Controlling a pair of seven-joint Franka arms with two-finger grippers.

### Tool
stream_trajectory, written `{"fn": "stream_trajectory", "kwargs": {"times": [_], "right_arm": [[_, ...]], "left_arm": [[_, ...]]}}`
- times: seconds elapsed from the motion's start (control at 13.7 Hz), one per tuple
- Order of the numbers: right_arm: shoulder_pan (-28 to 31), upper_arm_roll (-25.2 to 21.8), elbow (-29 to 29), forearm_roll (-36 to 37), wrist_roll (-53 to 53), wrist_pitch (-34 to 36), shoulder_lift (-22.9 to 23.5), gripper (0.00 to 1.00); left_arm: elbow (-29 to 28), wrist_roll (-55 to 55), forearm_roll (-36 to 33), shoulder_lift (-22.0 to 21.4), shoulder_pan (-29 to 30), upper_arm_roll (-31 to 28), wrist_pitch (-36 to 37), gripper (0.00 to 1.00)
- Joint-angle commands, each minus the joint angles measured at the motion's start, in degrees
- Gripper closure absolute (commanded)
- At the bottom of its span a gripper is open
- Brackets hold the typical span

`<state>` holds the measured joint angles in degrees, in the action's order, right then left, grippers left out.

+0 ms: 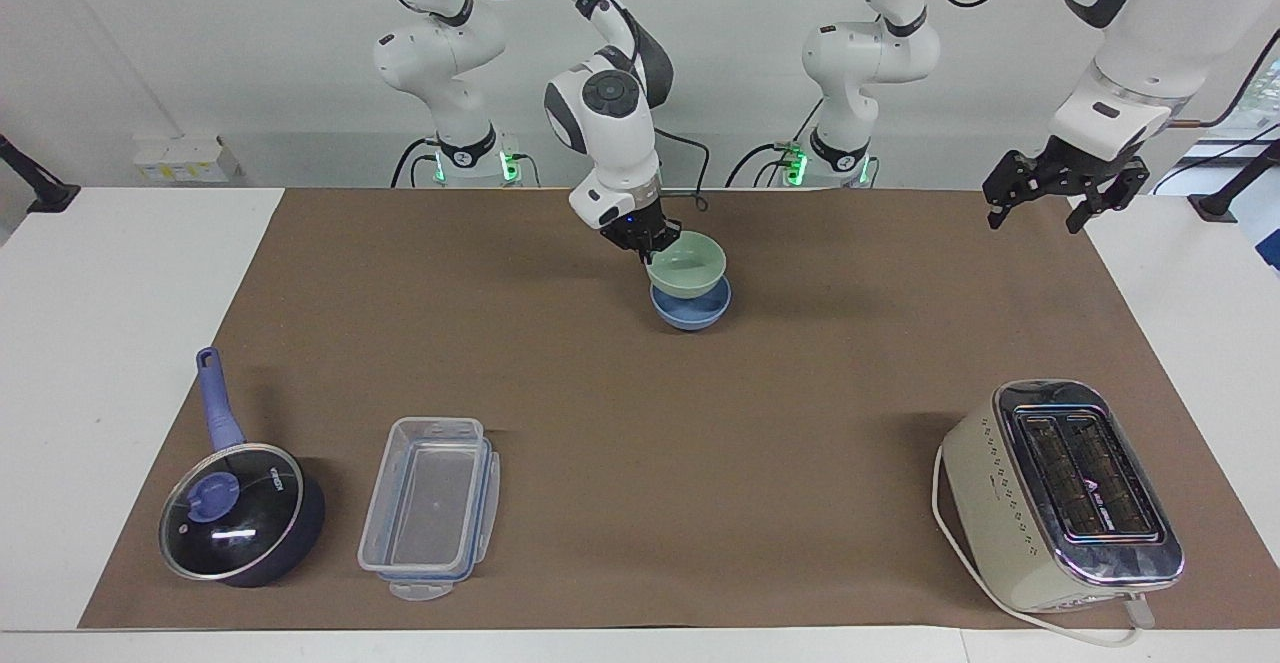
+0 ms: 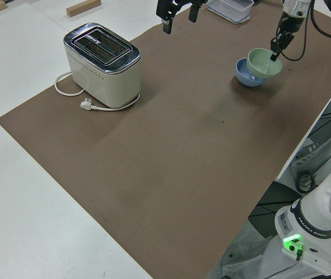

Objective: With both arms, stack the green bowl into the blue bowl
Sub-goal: 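Lower the green bowl into the blue bowl with the right gripper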

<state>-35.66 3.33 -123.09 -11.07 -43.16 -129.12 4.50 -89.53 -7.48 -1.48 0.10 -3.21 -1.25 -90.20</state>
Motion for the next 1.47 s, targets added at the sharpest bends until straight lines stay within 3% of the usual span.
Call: {"fn": "stream_trajectory", "kwargs": {"times": [0.0,0.88,1.03,1.17,1.39], "right_arm": [[0.4,0.3,0.8,-1.4,-0.6,-1.5,0.7,1.00],[0.9,0.3,4.1,-3.2,0.1,-3.9,4.9,1.00],[0.9,0.3,4.2,-2.8,0.6,-3.7,4.8,0.76],[0.9,0.2,4.2,-2.7,0.7,-2.8,4.0,0.20],[1.6,-0.2,4.2,-2.7,0.6,-0.7,1.2,0.10]], "left_arm": [[0.3,0.1,-0.9,-0.2,0.8,0.6,0.7,0.00],[0.3,0.1,-0.9,-0.2,0.8,0.6,0.7,0.00],[0.3,0.1,-0.9,-0.2,0.8,0.5,0.7,0.00],[0.3,0.1,-0.9,-0.2,0.8,0.6,0.7,0.00],[0.3,0.1,-0.9,-0.2,0.8,0.6,0.7,0.00]]}}
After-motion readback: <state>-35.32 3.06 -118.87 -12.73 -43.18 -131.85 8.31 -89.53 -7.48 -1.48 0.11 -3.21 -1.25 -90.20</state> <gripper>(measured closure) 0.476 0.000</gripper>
